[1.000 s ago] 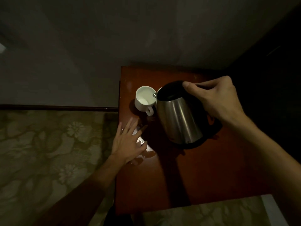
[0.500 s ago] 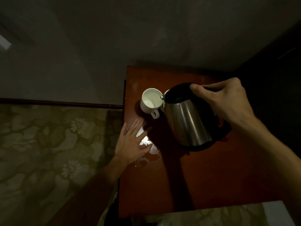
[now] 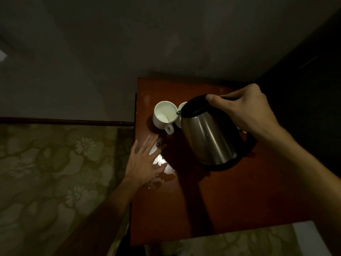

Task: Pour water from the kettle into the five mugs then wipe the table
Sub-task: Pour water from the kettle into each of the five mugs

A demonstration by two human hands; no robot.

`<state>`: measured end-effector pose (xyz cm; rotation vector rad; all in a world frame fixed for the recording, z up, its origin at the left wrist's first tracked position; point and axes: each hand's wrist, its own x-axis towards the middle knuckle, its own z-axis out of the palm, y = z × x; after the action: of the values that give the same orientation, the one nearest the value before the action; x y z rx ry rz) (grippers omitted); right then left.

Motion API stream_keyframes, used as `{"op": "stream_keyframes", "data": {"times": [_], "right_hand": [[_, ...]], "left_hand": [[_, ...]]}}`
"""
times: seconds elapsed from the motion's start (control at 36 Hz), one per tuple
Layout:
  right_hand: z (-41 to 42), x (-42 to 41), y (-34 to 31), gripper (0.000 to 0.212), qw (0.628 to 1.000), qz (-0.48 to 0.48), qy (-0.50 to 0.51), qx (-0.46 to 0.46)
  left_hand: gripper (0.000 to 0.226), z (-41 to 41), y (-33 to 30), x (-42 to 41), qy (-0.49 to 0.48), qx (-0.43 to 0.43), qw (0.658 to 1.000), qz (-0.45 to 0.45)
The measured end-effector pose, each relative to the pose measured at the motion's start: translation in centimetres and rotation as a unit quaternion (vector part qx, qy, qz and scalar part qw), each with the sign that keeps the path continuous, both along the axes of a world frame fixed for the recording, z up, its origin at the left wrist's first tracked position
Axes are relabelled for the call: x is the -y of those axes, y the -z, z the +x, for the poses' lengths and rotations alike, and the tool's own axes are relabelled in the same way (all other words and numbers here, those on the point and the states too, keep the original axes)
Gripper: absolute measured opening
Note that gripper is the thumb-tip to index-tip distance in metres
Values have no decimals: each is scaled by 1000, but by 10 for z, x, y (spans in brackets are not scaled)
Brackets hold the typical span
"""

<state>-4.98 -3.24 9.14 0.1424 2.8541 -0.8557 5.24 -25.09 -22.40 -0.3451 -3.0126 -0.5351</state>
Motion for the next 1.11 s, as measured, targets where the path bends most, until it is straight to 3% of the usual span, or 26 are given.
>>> {"op": "stream_keyframes", "data": {"times": [0.11,0.22,0.33,0.61,0.92,1.06,1.11], "right_hand": [[-3,2,0,52,1000,8,-4,10],[-8,3,2,69,1000,5,-6,14],[-12,3,3,63,1000,15,-15,8],[-21,8,3,80,998,54,-6,12],[-20,10,2,66,998,61,-16,18],[-17,13,-1,90,998,51,-20,28],[-17,12,-1,83,998,50,-23,28]], "left_hand": [[71,-1,-1,1,0,13,1000,-2],[72,0,0,1,-2,20,1000,-13],[69,1,1,1,-4,-1,1000,-4],[70,0,0,0,-8,-11,1000,5],[70,0,1,1,-12,9,1000,10],[73,-1,-1,-1,-12,20,1000,5],[72,0,-1,0,-12,20,1000,7]]}}
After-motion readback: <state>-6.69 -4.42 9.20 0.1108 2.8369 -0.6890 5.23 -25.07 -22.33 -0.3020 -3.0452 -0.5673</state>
